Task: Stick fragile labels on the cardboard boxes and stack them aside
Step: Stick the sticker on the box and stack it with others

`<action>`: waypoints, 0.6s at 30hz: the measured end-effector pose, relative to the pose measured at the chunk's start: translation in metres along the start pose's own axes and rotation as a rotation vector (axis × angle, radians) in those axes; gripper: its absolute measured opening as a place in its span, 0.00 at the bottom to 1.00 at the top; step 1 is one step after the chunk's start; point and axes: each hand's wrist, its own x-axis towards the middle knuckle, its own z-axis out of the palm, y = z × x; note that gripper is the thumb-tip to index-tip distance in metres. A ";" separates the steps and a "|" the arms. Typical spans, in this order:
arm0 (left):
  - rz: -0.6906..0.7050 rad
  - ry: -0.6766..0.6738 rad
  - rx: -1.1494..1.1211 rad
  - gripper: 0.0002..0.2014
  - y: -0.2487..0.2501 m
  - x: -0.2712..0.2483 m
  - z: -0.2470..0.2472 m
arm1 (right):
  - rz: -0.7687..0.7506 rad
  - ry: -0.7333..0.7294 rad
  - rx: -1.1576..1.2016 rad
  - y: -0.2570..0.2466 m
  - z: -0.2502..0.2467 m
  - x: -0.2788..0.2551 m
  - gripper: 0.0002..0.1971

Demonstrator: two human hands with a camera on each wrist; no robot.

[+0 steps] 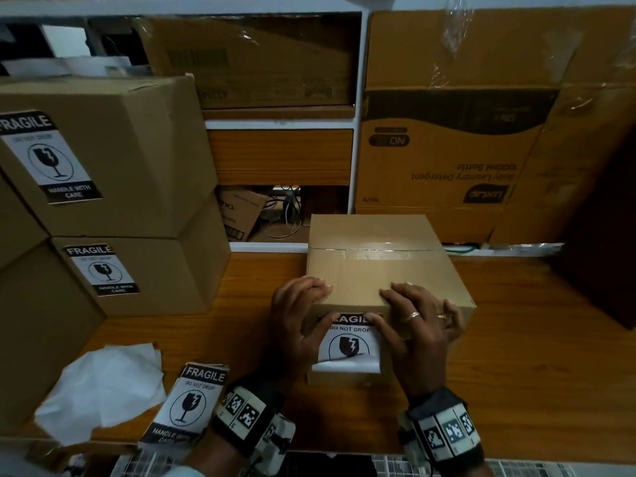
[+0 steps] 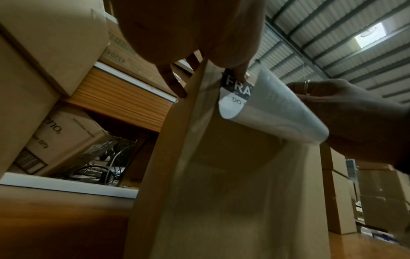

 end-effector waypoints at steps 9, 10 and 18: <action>-0.015 0.001 0.018 0.27 0.004 -0.006 0.013 | -0.093 0.027 -0.042 0.010 0.003 -0.002 0.21; 0.011 -0.016 0.014 0.28 0.001 -0.006 0.011 | -0.124 0.026 -0.058 0.014 0.001 -0.002 0.21; 0.135 -0.217 0.133 0.58 -0.017 -0.016 -0.001 | -0.229 -0.126 -0.205 0.026 0.001 -0.008 0.39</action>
